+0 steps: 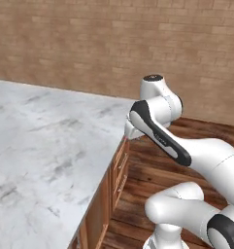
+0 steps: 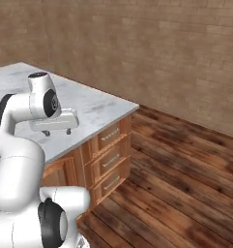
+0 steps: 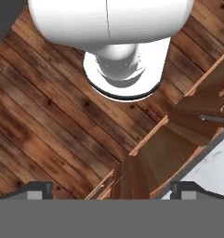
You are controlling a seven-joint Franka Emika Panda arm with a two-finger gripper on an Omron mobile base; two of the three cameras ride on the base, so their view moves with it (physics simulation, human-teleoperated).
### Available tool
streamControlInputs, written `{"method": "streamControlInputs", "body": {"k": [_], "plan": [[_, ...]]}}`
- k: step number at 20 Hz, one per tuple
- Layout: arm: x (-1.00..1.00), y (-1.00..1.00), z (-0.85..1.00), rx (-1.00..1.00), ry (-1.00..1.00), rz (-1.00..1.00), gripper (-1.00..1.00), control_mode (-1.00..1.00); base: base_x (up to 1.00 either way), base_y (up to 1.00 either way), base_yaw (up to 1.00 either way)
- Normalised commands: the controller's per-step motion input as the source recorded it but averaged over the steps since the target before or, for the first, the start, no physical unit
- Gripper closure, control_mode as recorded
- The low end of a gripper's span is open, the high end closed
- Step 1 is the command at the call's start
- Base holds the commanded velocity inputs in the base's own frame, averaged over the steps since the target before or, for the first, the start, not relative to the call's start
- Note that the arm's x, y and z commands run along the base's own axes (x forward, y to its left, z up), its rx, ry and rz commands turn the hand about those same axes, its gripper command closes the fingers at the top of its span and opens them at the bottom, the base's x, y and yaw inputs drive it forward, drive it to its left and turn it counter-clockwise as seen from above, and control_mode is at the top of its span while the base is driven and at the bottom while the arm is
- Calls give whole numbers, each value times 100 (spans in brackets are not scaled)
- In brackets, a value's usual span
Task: Locate and retrieve the spray and soap dispenser from the cabinet. Place them next to the sink.
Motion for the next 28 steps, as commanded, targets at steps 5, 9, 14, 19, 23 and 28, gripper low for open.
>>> {"method": "streamControlInputs", "body": {"k": [5,9,14,19,23,28], "plan": [[0,0,0,0,0,0,-100,100,0,0,-48],[0,0,0,0,0,0,-100,100,0,0,-48],[0,0,0,0,0,0,-100,100,0,0,-48],[0,0,0,0,0,0,-100,100,0,0,-48],[0,0,0,0,0,0,-100,100,0,0,-48],[0,0,0,0,0,0,-100,100,0,0,-50]]}}
